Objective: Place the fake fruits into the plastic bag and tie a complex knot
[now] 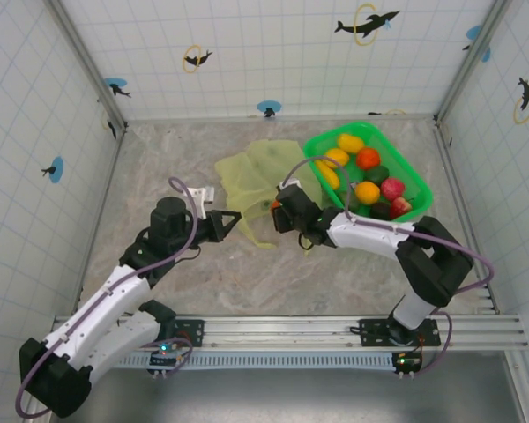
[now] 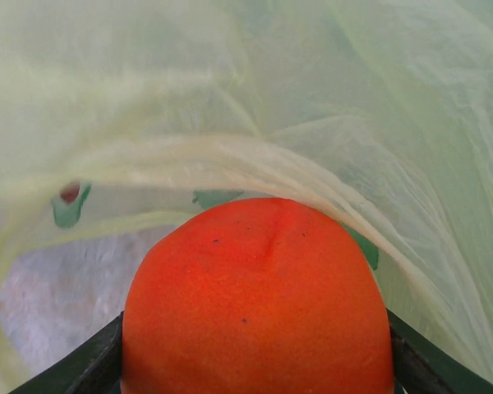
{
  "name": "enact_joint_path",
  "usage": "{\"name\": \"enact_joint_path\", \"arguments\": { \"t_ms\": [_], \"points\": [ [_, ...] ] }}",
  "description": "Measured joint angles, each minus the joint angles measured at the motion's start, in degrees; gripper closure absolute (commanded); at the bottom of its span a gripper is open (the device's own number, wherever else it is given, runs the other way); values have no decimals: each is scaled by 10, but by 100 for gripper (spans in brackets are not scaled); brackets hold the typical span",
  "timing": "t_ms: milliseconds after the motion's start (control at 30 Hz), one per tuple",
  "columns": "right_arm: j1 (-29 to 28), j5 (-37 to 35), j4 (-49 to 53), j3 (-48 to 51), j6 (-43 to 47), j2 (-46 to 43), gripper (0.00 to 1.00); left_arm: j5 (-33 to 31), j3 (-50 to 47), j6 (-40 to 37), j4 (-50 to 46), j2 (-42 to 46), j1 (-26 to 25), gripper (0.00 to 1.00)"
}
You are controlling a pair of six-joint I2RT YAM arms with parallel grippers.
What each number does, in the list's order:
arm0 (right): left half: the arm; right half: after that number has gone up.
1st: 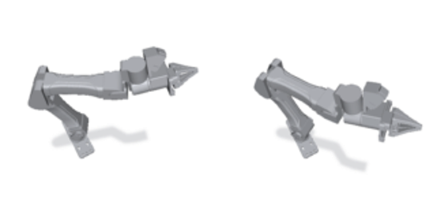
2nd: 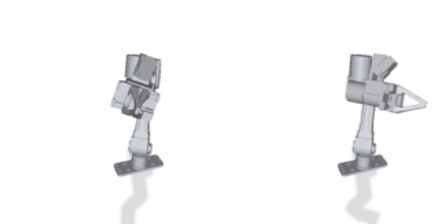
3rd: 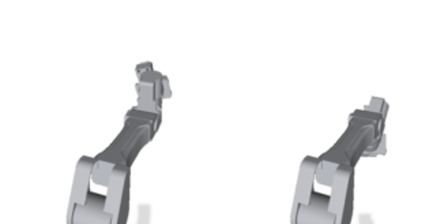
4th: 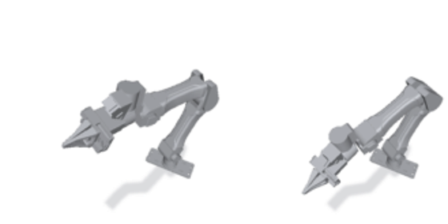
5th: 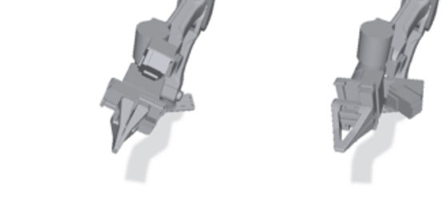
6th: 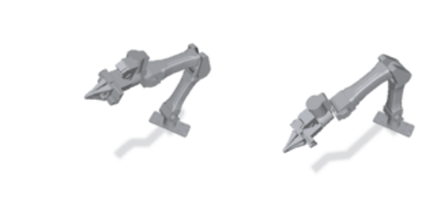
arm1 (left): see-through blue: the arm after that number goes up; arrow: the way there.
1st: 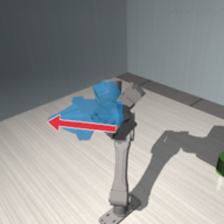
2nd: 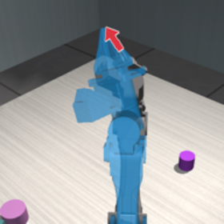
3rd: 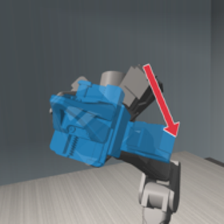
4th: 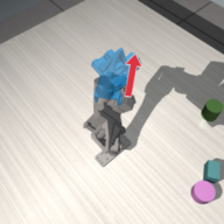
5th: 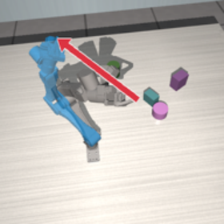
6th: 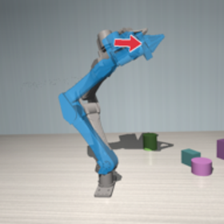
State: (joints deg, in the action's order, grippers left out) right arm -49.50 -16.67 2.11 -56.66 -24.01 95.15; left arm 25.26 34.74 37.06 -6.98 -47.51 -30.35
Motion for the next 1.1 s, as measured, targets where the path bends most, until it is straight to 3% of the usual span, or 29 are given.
{"name": "enact_joint_path", "arguments": {
  "t_ms": [167,333,467,633,867,1100],
  "points": [
    [18,12,-16,-75,-9,55,57,11,0,-13,-2,-21,0,100],
    [20,28,-36,-90,-24,72,57,-20,-16,-3,6,-21,0,57],
    [20,36,-38,-89,-32,74,57,-44,-114,48,64,-6,-14,43],
    [22,48,-52,-88,-40,73,58,-64,-205,99,148,-24,-40,42],
    [26,59,-67,-73,-50,73,58,-68,-209,135,332,-140,-66,44],
    [29,65,-70,-69,-56,73,59,-82,-201,169,433,-266,-68,46]
  ]
}}
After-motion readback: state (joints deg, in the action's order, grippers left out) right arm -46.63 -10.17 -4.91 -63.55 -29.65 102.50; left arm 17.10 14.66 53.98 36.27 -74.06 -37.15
